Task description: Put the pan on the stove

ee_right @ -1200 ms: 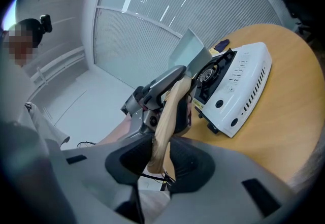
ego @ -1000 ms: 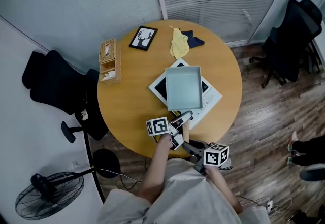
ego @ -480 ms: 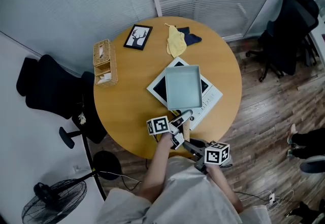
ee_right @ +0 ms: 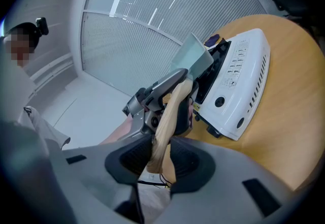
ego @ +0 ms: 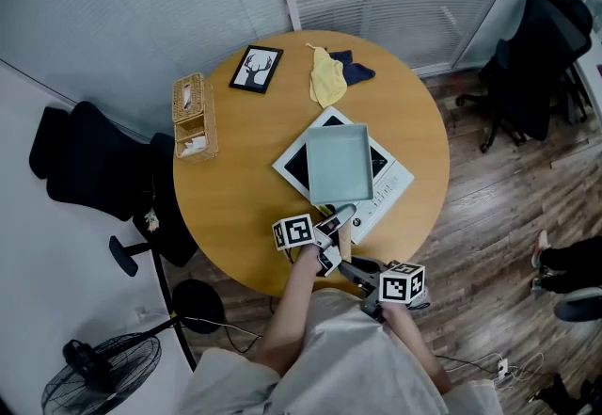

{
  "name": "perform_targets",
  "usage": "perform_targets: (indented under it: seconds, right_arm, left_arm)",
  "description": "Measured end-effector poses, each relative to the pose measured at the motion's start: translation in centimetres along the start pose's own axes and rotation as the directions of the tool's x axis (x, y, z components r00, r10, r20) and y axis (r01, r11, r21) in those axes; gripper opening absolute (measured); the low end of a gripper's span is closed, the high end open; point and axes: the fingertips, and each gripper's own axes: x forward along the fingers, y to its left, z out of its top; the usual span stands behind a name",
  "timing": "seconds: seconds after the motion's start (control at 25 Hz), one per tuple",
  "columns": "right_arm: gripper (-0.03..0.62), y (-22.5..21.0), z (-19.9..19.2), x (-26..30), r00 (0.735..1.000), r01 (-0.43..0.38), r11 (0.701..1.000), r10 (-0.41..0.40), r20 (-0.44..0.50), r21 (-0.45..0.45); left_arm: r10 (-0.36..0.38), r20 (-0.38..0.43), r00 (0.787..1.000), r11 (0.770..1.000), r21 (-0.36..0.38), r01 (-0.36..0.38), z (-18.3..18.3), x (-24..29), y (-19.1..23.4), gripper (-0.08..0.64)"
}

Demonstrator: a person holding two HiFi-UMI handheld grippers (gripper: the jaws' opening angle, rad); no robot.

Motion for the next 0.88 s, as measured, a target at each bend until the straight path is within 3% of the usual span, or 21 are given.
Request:
perform_targets:
  seconds: [0.88]
  right_arm:
    - [0.124,0.52,0.57,-0.31,0.999,-0.043,0.998,0.043,0.016,0.038]
  left_arm:
    - [0.034,0.023,0.999,0.996,-0.087,-0.032,0.17,-0.25,0.77,0.169]
